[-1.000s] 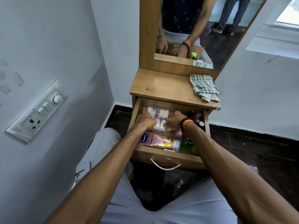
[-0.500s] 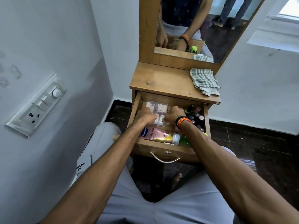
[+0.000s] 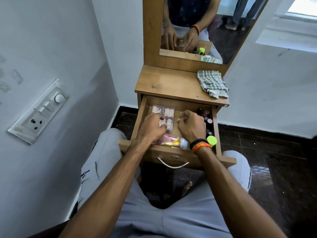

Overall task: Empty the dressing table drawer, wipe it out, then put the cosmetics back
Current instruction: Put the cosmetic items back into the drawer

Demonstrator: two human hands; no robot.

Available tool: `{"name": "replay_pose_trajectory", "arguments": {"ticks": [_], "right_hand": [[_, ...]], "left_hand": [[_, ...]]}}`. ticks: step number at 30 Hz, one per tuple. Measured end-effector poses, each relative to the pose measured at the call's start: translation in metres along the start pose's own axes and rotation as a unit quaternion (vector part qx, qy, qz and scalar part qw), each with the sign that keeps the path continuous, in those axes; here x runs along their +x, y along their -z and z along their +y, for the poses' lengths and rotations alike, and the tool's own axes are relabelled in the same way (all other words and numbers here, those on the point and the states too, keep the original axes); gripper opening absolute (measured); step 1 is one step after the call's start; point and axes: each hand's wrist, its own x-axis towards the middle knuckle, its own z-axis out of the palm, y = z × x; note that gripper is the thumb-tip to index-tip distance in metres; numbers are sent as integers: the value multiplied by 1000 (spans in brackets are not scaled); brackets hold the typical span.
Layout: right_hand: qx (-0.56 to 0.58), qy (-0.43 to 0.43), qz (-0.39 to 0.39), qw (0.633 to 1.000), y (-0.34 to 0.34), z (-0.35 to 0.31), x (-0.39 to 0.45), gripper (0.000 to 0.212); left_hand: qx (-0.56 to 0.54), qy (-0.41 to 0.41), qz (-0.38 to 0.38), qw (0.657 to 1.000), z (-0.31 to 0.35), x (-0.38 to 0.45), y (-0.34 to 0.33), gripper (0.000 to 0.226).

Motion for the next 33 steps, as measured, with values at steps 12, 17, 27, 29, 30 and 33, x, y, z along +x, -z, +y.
{"name": "replay_pose_trajectory", "arguments": {"ticks": [12,17,27,29,30,33], "right_hand": [[-15,164,250,954,-17,30,-65,36],[-14,166,249,954,-19,29,-62,37],[-42,129,219,966,-18,25,-30,36],[-45,130,221,966,-17,22,-19,34],[-46,129,222,965,-18,21,-13,33],[-50,126,221,966,-20,20,5,35]], "left_hand": [[130,-81,196,969,-10,-36,-24,22],[130,-87,234,959,-20,-36,-32,23],[163,-102,276,942,-18,-3,-36,28],[163,-105,278,941,-16,8,-35,32],[164,-108,278,940,-15,14,-34,34],[170,-114,272,940,-11,31,-31,44]]}}
